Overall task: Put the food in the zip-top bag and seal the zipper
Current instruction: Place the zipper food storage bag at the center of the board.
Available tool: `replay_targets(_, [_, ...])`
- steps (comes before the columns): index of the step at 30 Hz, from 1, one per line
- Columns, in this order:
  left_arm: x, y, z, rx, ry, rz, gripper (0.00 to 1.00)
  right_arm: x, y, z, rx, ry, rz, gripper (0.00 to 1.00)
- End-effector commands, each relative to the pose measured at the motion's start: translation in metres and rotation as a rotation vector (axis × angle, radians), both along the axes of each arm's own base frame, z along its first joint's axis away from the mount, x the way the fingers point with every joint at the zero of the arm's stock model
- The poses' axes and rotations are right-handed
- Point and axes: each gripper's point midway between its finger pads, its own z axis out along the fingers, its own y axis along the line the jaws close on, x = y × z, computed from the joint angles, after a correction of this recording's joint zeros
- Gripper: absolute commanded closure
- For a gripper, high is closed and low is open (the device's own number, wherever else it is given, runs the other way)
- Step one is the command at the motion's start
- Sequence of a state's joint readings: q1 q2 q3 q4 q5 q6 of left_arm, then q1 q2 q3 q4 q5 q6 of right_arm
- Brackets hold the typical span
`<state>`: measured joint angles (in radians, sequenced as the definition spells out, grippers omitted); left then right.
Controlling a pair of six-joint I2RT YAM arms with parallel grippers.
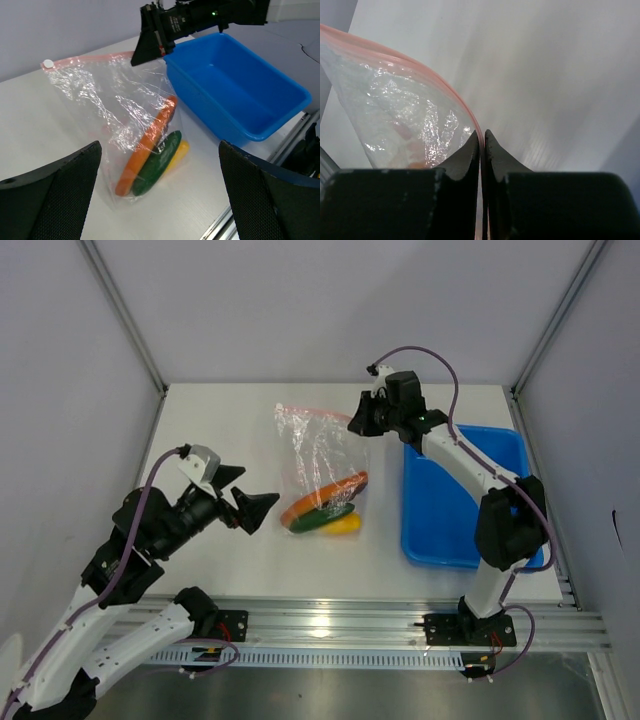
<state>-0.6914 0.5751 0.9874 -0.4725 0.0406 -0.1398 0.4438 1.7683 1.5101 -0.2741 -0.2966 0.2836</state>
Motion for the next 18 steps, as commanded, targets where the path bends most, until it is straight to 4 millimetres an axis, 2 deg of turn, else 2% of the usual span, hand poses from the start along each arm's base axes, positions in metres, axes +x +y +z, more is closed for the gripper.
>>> replay_targets(1, [-0.003, -0.009, 0.004, -0.044, 0.003, -0.046, 0.01, 0.026, 0.007, 0.016, 0.012, -0.067, 0.017, 0.87])
replay_targets(2, [-0.003, -0.010, 0.003, -0.042, 0.005, -0.047, 0.01, 0.029, 0.008, 0.001, -0.010, -0.041, 0.021, 0.86])
replay_targets(6, [-0.002, -0.012, -0.001, -0.036, 0.016, -0.050, 0.00, 0.040, 0.011, -0.018, -0.043, -0.015, 0.030, 0.73])
replay_targets(10, [-0.001, -0.012, 0.000, -0.033, 0.015, -0.048, 0.00, 0.051, 0.006, -0.037, -0.112, 0.040, 0.001, 0.67])
replay_targets(14, [0.000, -0.013, -0.001, -0.030, 0.016, -0.049, 0.01, 0.054, 0.004, -0.036, -0.132, 0.022, -0.003, 0.57])
replay_targets(16, [0.000, -0.013, -0.002, -0.030, 0.021, -0.048, 0.00, 0.056, 0.003, -0.031, -0.142, 0.003, 0.000, 0.45])
replay_targets(18, [0.000, -0.014, -0.003, -0.034, 0.029, -0.051, 0.00, 0.057, -0.002, -0.028, -0.170, -0.003, -0.022, 0.39])
